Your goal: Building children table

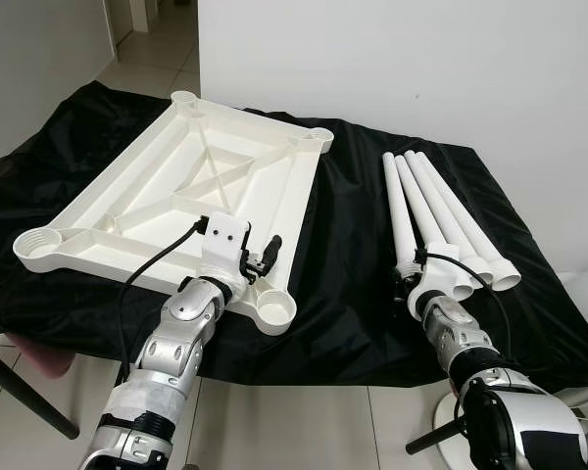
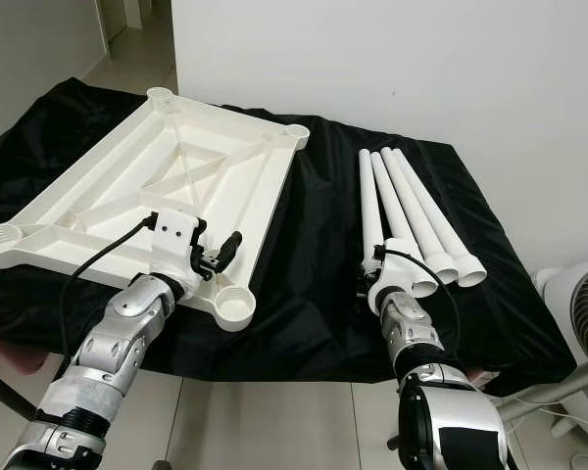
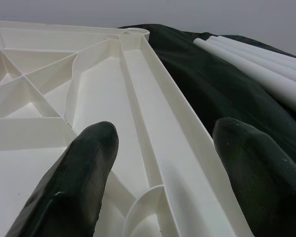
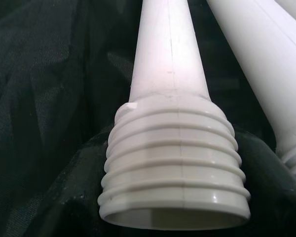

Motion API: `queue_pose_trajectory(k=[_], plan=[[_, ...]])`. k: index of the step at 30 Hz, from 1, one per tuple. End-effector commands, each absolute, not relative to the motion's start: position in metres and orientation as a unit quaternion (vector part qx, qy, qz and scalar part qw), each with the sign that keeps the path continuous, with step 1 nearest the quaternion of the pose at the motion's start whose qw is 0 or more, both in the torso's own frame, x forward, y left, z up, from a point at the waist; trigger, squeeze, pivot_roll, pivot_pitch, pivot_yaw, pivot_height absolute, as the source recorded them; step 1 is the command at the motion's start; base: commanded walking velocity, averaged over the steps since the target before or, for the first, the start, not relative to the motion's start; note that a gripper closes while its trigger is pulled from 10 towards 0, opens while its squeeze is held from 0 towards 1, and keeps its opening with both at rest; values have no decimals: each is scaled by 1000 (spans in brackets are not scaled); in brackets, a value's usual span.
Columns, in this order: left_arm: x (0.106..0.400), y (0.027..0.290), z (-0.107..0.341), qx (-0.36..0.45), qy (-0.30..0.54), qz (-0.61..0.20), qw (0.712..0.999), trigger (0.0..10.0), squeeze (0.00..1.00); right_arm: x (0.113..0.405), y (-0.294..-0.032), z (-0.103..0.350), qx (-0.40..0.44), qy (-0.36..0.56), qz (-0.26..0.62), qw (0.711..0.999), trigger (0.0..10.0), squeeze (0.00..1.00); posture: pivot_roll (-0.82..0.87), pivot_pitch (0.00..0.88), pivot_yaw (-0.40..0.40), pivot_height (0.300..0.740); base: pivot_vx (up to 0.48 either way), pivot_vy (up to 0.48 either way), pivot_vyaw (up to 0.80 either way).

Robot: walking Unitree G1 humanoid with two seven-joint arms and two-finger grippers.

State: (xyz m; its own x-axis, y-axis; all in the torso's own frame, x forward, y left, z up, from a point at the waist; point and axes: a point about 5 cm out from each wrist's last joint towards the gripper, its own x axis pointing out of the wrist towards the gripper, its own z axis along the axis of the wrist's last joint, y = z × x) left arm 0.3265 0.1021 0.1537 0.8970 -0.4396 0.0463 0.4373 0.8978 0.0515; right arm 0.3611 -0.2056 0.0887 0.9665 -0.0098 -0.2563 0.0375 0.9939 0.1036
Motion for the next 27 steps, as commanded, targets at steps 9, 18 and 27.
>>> queue_pose_trajectory(k=[9, 18, 27], plan=[[322, 99, 153, -14, -5, -294, 956, 10000, 1000, 358, -208, 91, 36, 95, -17, 995, 10000, 0, 162, 40, -145, 740, 0, 0, 0], [333, 102, 173, -50, 9, -325, 944, 10000, 996, 353, -192, 114, 5, -48, 48, 998, 10000, 0, 172, 26, -153, 740, 0, 0, 0], [336, 89, 207, -148, 45, -444, 882, 10000, 0, 346, -165, 140, -6, -155, 161, 975, 10000, 0, 165, 7, -150, 740, 0, 0, 0]])
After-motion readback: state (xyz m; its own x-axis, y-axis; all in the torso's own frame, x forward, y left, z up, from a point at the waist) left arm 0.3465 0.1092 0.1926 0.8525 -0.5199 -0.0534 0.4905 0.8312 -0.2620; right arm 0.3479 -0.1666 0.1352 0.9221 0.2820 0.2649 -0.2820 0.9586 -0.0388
